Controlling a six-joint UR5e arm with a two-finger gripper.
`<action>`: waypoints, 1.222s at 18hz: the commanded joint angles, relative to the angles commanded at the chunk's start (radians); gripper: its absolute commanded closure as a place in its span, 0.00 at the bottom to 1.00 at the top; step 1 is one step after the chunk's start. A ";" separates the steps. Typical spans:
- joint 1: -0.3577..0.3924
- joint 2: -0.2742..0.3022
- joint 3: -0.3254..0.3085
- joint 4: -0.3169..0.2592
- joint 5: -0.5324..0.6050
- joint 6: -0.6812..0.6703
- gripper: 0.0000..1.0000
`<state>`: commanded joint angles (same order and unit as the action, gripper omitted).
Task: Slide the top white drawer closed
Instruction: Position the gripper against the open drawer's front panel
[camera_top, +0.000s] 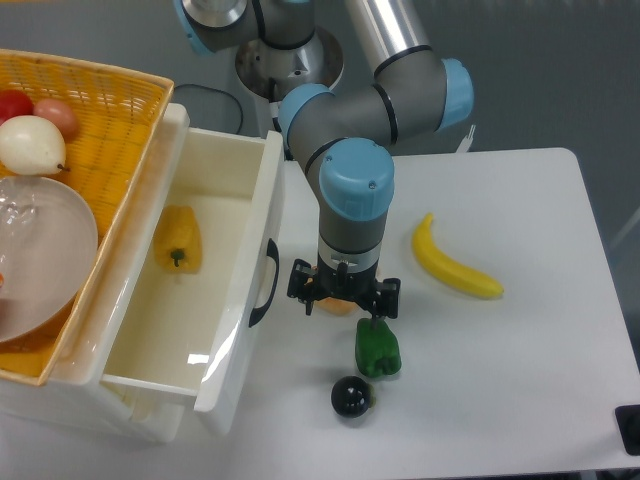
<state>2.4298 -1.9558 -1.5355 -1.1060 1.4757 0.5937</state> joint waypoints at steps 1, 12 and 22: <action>-0.002 0.000 -0.003 0.000 0.000 0.003 0.00; -0.005 -0.012 -0.005 0.002 0.002 0.006 0.00; -0.005 -0.026 -0.006 0.000 0.000 0.003 0.00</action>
<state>2.4252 -1.9819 -1.5416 -1.1060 1.4757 0.5967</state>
